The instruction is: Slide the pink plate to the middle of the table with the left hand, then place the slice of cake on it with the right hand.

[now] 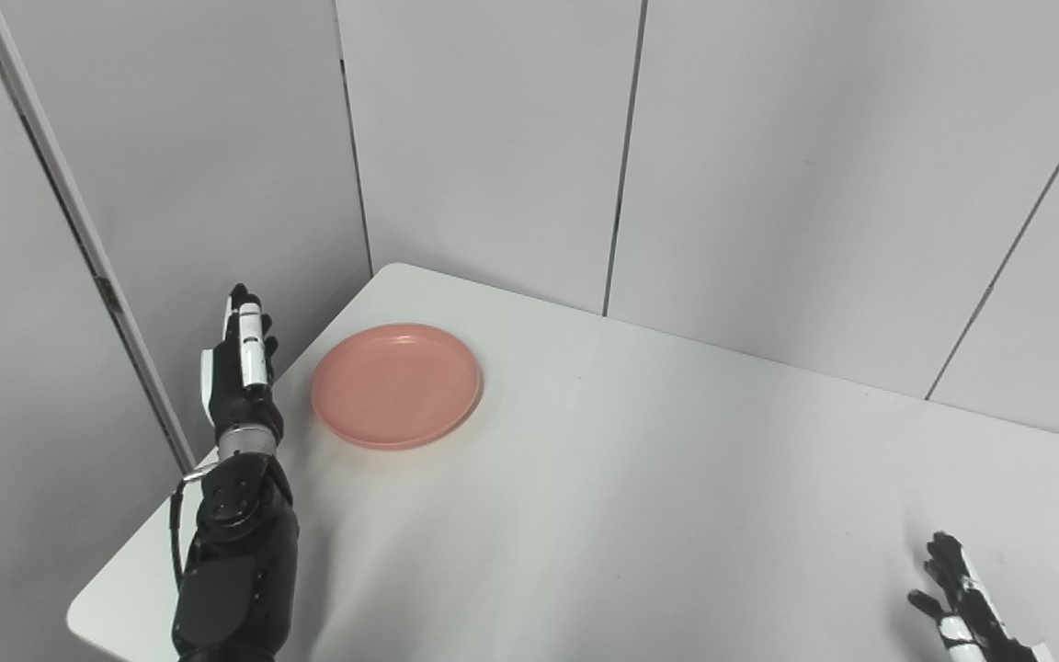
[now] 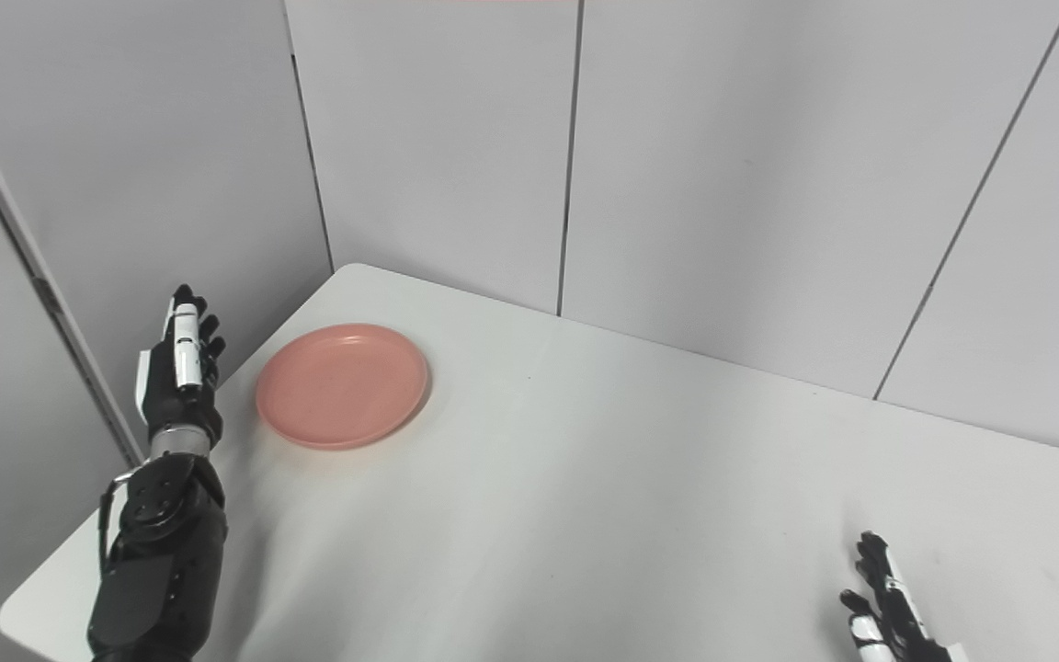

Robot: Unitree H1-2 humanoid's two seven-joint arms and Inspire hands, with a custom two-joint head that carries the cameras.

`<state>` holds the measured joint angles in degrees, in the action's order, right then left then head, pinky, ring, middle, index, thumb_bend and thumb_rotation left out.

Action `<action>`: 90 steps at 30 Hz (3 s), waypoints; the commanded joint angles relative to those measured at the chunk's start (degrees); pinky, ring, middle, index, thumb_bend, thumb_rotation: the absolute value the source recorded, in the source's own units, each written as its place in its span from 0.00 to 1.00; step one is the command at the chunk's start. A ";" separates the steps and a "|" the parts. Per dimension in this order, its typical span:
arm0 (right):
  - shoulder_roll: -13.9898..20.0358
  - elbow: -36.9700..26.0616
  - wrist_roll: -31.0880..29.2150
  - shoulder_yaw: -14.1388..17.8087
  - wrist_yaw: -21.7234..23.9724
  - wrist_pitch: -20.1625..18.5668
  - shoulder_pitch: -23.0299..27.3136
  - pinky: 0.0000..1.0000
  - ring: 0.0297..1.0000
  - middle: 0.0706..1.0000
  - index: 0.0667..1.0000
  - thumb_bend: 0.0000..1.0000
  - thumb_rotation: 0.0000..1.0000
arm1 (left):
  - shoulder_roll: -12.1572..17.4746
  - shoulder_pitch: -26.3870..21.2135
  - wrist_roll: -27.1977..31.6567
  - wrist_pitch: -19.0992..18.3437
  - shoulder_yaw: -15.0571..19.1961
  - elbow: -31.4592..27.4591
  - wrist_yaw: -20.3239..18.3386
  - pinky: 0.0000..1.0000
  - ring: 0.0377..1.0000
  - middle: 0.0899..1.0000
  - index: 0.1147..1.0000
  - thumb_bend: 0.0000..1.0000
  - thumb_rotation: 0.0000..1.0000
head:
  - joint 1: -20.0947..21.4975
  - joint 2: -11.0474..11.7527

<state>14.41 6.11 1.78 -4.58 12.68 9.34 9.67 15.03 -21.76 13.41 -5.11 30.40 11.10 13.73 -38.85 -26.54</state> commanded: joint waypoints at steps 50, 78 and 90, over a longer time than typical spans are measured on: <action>0.79 -0.97 0.95 1.26 0.11 -4.99 -1.65 1.00 1.00 1.00 1.00 0.26 1.00 | 0.41 -6.18 3.01 2.13 -11.07 18.81 -6.38 0.98 0.98 0.99 0.97 0.32 0.99 | 3.03 -1.93; 0.28 -3.60 2.62 0.57 -0.71 -3.98 -2.75 1.00 1.00 1.00 1.00 0.31 1.00 | -3.48 -5.25 1.26 -2.98 -22.00 14.07 -9.27 0.93 0.95 0.96 0.95 0.33 1.00 | 7.80 -3.65; -0.51 -3.62 2.98 0.27 -0.97 -4.42 -2.59 0.99 0.99 0.98 0.98 0.36 1.00 | -4.60 -4.14 2.27 -6.11 -23.70 10.38 -11.59 0.94 0.95 0.97 0.96 0.33 1.00 | 12.76 -4.78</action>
<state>13.73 2.07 4.31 -4.34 12.02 6.02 7.50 13.48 -26.96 14.59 -6.25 9.53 21.33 6.75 -27.16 -31.11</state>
